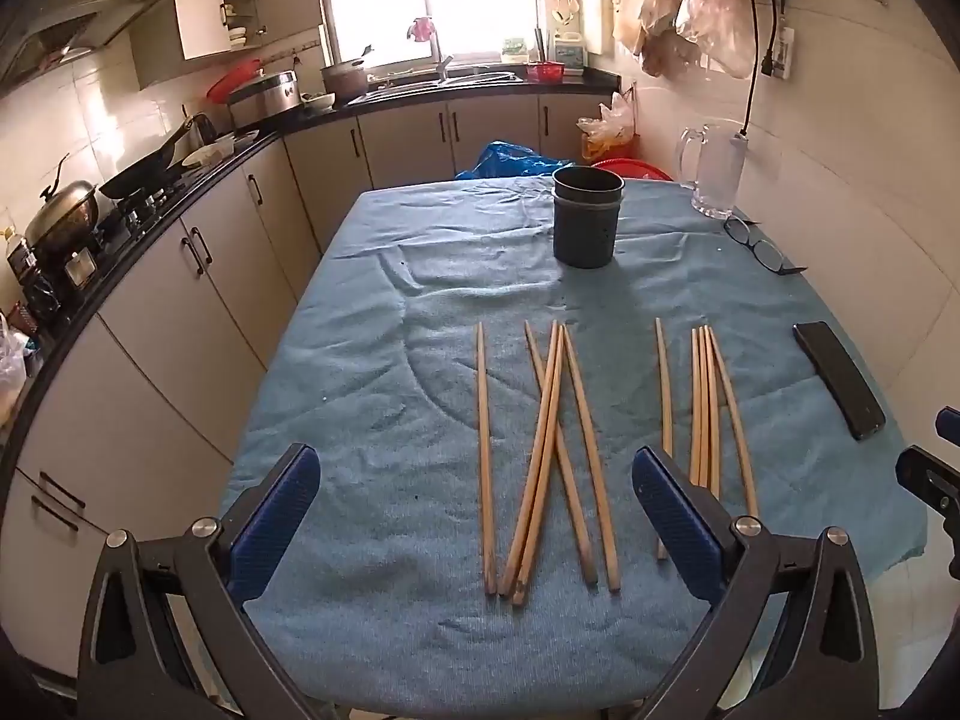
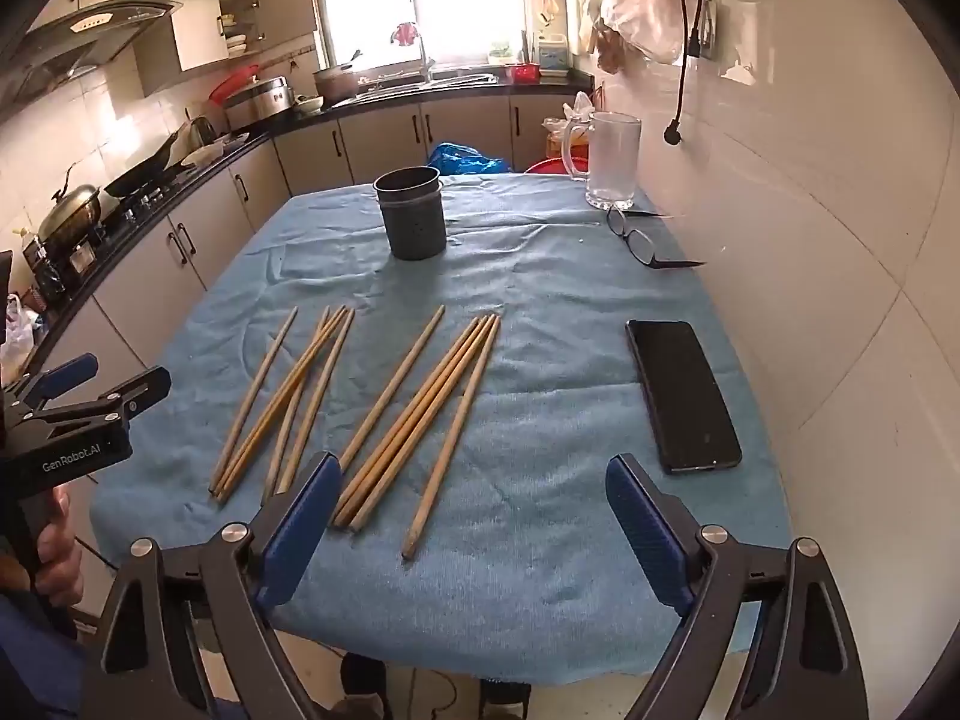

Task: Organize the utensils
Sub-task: 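Move both tools over the loose wooden chopsticks on the towel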

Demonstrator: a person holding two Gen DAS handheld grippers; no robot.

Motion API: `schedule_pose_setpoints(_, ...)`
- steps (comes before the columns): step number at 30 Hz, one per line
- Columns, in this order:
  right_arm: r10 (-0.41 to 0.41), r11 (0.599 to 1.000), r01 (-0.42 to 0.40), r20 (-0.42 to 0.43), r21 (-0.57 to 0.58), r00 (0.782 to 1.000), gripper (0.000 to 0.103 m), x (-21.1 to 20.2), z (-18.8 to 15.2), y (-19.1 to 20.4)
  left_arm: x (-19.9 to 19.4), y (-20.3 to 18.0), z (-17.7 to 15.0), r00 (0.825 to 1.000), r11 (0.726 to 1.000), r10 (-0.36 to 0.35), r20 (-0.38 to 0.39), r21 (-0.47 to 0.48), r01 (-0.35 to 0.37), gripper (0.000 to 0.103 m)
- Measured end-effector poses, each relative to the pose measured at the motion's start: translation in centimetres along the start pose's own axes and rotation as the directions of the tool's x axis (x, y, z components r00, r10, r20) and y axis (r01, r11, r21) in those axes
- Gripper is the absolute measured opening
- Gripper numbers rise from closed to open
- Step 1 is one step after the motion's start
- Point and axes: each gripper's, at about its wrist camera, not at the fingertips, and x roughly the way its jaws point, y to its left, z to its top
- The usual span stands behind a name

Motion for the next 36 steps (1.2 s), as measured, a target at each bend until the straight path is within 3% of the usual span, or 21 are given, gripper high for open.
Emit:
schedule_pose_setpoints(19,0.017,1.000,-0.016,0.007,-0.017,1.000,0.093,1.3,1.4,0.9,1.0,1.1,0.8,1.000,0.999,0.015,0.011,-0.038,-0.014,0.103)
schedule_pose_setpoints(26,0.032,0.999,-0.032,-0.002,-0.018,0.999,0.093,2.2,1.7,1.4,0.9,2.1,0.5,0.998,0.999,0.027,0.064,-0.049,-0.024,0.103)
schedule_pose_setpoints(36,0.048,0.999,-0.049,-0.015,-0.022,0.999,0.093,3.0,1.9,2.1,1.1,3.1,0.5,0.998,0.997,0.040,0.040,-0.063,-0.037,0.103)
